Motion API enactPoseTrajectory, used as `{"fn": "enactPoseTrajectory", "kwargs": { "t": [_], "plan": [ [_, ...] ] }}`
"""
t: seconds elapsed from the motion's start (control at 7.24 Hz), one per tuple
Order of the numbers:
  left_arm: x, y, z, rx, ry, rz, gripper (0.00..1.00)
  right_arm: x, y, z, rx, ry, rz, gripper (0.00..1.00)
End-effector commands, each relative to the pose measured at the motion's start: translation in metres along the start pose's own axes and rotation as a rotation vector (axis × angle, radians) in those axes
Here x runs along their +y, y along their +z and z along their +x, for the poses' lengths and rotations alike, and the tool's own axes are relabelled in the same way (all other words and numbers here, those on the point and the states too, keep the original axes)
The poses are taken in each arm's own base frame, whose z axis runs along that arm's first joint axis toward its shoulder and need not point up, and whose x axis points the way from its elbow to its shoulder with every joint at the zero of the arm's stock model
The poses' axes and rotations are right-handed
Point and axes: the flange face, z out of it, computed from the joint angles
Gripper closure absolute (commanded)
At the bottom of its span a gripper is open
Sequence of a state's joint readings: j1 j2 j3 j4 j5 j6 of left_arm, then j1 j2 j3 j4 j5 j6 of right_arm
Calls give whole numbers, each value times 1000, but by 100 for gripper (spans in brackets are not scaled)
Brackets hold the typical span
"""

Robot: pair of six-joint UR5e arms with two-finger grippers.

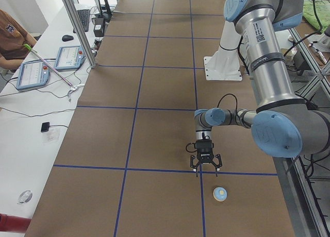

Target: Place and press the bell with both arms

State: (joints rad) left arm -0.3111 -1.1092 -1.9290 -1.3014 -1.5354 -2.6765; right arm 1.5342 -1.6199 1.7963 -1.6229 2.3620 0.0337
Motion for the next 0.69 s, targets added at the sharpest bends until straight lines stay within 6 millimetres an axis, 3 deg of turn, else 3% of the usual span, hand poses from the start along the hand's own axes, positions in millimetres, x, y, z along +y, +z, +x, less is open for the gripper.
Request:
{"fn": "enactPoseTrajectory", "kwargs": {
  "t": [0.0,0.55],
  "plan": [
    [9,15,-10,-3,-48,31,0,0,0,0,0,0,0,0],
    [22,25,-22,-5,-109,55,0,0,0,0,-2,1,0,0]
  ]
}}
